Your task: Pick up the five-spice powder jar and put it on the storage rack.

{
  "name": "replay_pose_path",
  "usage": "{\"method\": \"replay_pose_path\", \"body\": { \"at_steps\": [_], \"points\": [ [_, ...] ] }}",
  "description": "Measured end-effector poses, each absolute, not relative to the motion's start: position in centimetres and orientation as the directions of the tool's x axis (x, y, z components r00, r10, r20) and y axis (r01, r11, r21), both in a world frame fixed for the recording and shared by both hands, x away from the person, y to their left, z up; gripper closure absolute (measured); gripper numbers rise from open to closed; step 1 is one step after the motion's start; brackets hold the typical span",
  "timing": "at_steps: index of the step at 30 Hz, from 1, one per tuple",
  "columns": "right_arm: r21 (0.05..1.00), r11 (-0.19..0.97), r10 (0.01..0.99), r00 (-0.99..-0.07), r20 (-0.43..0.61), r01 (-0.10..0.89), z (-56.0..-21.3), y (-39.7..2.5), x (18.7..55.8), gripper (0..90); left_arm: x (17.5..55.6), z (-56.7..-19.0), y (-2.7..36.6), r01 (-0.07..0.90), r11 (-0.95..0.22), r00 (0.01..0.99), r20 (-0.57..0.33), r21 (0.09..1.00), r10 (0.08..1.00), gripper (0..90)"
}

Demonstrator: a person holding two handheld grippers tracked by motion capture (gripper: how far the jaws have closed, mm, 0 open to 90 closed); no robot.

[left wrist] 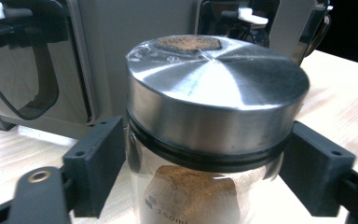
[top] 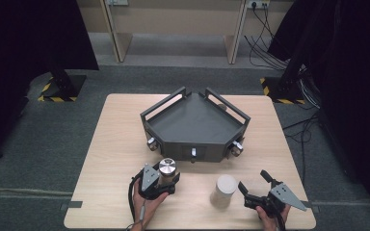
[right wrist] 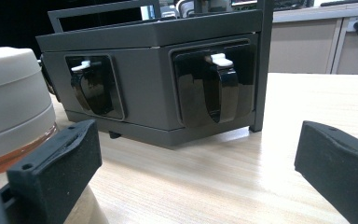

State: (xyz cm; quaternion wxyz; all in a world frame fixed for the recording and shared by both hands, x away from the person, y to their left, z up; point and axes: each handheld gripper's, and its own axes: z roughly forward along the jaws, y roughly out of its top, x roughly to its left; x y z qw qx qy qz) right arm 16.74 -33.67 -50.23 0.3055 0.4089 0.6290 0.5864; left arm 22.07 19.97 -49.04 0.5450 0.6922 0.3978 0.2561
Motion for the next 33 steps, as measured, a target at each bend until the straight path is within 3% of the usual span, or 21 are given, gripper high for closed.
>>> {"method": "replay_pose_path", "body": {
  "at_steps": [7,17,33],
  "points": [
    [0.987,-0.021,0.873,-0.479,0.095,0.157,-50.25,-33.68,16.76,0.8,22.33,-48.91,19.92,0.273,-0.103,0.556,-0.07,0.957,0.828,29.2],
    [0.987,-0.02,0.873,-0.479,0.094,0.158,-50.24,-33.67,16.77,0.8,22.13,-48.67,19.61,0.26,-0.132,0.555,-0.036,0.957,0.831,30.4],
    [0.987,-0.024,0.873,-0.478,0.097,0.156,-50.22,-33.74,16.75,0.8,21.82,-48.19,19.91,0.244,-0.102,0.574,-0.059,0.964,0.817,30.6]
  ]
}}
